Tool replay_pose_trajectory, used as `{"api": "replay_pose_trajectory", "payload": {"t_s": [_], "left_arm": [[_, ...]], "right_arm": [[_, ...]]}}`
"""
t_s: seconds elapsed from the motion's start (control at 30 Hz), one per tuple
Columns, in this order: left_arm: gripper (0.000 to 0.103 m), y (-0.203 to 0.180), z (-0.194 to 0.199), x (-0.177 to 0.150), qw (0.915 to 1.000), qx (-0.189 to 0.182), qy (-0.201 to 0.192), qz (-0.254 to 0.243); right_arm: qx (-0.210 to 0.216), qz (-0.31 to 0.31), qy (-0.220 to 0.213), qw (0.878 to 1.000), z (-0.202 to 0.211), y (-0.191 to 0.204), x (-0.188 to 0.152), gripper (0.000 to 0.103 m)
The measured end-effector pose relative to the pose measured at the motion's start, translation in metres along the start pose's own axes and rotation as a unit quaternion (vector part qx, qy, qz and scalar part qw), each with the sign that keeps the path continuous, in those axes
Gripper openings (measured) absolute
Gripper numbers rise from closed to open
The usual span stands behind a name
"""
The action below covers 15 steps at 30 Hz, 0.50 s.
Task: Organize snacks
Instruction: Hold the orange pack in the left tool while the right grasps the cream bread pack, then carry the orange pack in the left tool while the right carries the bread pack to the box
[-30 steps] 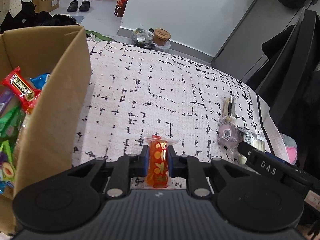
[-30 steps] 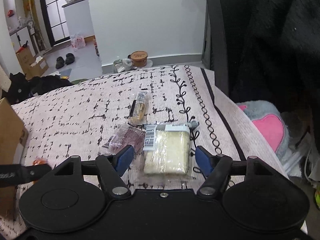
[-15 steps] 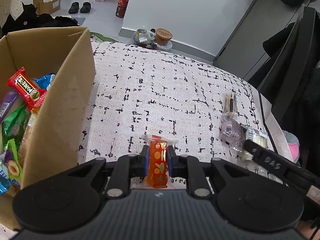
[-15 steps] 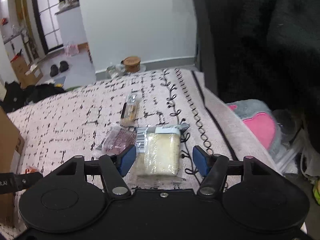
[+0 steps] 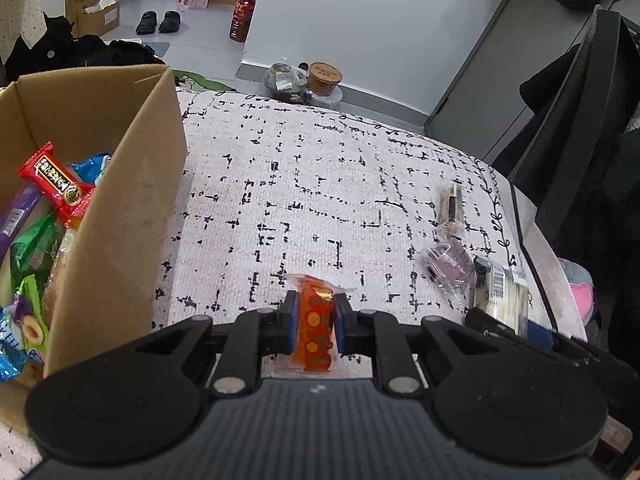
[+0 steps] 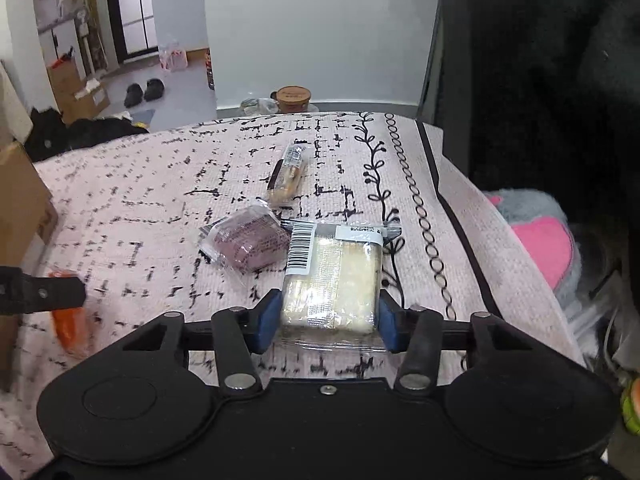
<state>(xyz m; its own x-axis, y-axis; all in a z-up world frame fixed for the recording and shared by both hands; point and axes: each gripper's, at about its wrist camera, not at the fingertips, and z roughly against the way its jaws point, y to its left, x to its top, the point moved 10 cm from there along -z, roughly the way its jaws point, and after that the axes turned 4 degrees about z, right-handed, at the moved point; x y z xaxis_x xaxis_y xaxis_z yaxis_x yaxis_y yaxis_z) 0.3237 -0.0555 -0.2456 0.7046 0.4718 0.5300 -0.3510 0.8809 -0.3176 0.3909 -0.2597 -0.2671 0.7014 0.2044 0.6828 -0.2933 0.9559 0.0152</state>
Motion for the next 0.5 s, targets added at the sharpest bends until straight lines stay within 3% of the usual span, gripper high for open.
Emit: {"api": "replay_pose_trajectory", "payload": {"t_s": [0.5], "left_arm": [[0.016, 0.001, 0.035, 0.020, 0.9995, -0.010, -0.030, -0.005]], "right_arm": [[0.080, -0.067, -0.036, 0.994, 0.041, 0.019, 0.009, 0.047]]}}
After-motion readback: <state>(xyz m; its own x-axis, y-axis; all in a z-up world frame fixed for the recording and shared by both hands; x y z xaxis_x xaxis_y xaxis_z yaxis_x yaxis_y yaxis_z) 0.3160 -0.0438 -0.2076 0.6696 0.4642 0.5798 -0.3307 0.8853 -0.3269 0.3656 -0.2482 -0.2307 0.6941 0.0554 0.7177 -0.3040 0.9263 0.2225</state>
